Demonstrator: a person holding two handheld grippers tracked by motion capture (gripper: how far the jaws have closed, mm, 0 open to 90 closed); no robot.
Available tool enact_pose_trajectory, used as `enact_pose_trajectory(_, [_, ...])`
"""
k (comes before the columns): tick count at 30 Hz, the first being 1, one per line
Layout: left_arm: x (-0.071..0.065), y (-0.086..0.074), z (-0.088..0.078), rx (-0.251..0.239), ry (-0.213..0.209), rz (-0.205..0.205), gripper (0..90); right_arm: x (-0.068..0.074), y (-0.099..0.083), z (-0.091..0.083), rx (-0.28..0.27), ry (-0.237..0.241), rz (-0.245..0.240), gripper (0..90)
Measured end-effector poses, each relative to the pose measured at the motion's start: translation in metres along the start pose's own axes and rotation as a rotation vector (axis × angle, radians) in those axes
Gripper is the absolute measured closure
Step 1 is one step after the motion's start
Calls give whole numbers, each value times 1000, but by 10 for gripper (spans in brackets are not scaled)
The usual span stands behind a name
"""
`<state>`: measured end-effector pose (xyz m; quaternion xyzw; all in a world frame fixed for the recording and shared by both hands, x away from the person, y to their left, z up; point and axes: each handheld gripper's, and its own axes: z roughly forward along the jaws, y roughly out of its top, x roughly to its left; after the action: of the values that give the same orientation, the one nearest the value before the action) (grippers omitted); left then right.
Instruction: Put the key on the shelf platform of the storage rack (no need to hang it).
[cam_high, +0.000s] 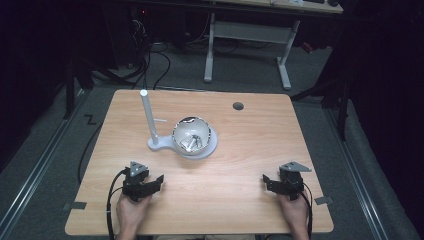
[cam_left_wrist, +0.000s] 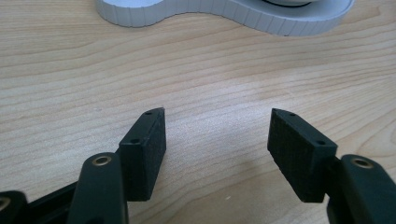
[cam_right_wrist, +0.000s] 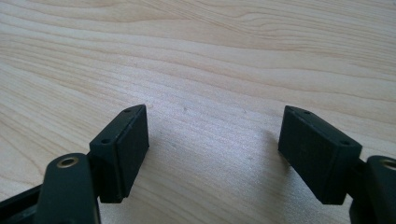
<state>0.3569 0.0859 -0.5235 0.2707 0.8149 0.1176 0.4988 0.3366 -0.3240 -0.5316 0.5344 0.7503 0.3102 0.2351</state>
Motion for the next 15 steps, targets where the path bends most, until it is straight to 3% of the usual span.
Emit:
enact_pose_trajectory(10, [2,-9,3,-46,-12,26,369,0,0,0,0,0,0,248])
enact_pose_trajectory(13, [2,-12,4,-57,-13,64,367,0,0,0,1,0,2,248])
enact_pose_trajectory(15, [1,-14,4,-63,-2,52,363,0,0,0,0,0,2,248])
